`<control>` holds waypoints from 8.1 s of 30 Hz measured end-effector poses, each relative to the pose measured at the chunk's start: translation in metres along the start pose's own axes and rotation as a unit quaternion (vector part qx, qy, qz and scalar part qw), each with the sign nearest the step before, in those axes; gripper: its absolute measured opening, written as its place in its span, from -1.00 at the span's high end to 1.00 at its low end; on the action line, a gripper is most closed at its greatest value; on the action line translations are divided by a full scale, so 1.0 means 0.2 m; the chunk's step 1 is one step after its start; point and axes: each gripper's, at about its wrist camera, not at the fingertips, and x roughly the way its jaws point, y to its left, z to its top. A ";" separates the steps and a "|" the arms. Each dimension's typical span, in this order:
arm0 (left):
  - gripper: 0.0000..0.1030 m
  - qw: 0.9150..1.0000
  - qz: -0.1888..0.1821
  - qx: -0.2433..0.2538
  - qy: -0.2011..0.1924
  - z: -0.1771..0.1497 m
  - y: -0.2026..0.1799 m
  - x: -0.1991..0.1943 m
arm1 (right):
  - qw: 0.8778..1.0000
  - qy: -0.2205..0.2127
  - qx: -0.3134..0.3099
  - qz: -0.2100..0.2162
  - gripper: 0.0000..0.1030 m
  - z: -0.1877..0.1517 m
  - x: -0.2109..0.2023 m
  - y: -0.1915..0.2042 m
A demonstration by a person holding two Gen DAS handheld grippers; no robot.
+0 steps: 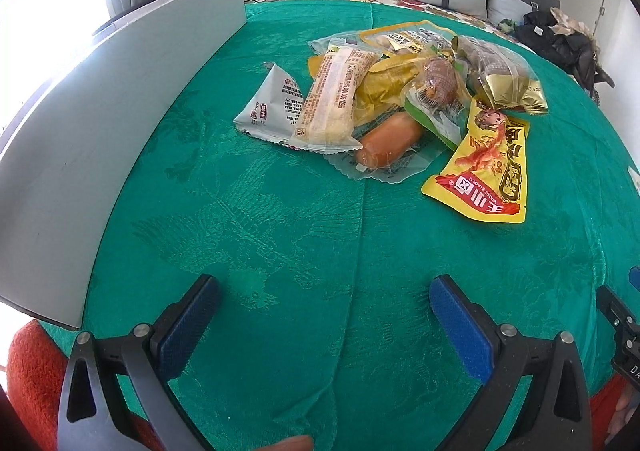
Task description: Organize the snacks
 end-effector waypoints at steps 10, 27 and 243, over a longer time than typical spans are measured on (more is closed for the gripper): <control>-1.00 1.000 -0.012 0.023 0.012 0.00 0.00 -0.01 | 0.999 -0.002 0.036 0.017 -0.87 -0.01 0.00 -0.02; -0.99 0.997 -0.071 0.032 0.027 0.02 0.07 -0.04 | 0.999 0.001 0.033 0.024 -0.87 0.00 0.01 -0.01; -1.00 0.999 -0.013 0.028 -0.010 0.11 0.02 0.07 | 1.000 -0.013 0.015 0.018 -0.88 0.24 0.20 -0.21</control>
